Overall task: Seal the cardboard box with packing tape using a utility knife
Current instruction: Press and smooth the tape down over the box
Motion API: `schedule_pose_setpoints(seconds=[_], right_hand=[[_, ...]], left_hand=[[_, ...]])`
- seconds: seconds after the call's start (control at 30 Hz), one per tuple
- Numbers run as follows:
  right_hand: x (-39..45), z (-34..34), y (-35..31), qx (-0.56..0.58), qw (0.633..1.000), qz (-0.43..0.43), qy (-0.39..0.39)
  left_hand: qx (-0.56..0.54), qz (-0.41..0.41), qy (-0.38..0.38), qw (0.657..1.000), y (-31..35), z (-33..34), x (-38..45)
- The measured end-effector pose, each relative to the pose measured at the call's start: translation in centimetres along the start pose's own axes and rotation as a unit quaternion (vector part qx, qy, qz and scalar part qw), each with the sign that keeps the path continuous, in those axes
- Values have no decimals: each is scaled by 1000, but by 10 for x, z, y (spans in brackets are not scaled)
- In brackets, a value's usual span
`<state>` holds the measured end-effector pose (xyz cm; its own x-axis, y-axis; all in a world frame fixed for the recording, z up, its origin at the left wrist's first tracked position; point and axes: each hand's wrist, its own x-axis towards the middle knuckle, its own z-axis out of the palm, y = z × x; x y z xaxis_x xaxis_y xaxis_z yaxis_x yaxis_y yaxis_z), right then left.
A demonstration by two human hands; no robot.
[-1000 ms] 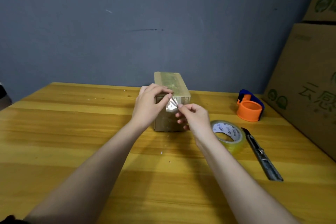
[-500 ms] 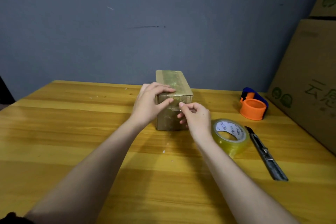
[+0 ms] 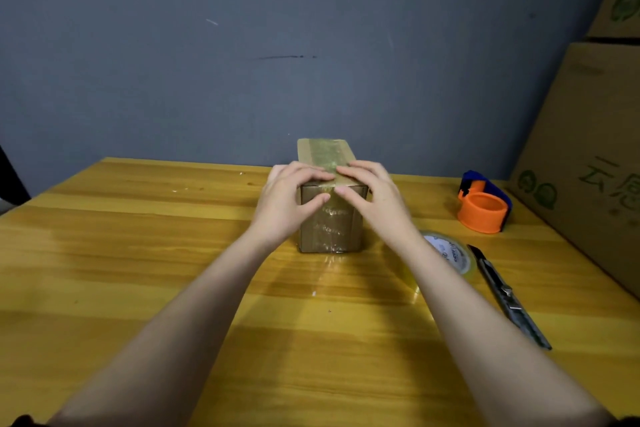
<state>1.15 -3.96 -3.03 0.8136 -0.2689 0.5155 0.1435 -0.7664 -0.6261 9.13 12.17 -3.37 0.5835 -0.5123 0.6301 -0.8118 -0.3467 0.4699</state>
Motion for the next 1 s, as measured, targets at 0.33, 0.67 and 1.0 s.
schedule_pose_setpoints(seconds=[0.33,0.67,1.0], right_hand=[[-1,1,20,-6,999,-48,-15],[0,-9,22,-71,992,-66,-83],[-4,5,14,-14,999,-36,29]], left_hand=[[-24,16,-17,999,-7,-1,-1],[-13,23,-32,999,-9,-1,-4],[-31,-46,82,995,7,21,1]])
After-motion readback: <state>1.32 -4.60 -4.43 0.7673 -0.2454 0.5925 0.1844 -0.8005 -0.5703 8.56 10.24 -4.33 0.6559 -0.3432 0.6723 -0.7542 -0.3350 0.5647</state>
